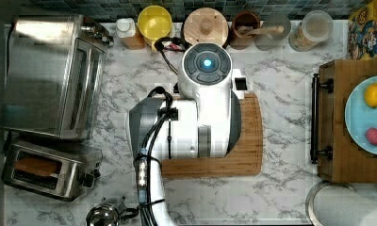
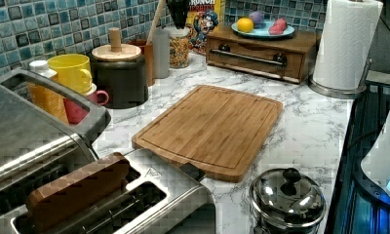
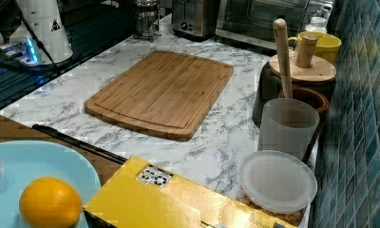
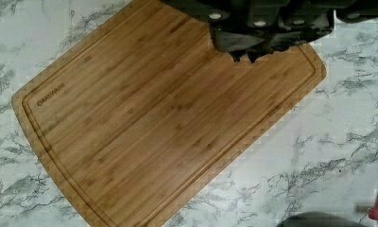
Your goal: Turn on the toaster.
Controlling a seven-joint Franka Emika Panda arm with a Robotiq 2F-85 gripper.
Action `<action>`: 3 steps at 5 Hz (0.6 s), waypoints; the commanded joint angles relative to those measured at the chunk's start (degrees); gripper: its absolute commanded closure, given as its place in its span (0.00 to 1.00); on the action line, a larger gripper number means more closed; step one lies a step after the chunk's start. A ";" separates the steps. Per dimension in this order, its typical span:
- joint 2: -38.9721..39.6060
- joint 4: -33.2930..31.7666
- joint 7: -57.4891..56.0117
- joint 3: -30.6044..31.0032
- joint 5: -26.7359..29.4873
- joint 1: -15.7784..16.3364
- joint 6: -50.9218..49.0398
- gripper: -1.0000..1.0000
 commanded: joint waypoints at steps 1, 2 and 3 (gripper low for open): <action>0.00 -0.02 -0.69 0.05 0.01 -0.03 0.22 1.00; -0.13 -0.97 -3.22 0.91 2.98 0.44 -0.05 1.00; -4.36 -6.37 -2.05 6.47 2.25 0.15 4.63 1.00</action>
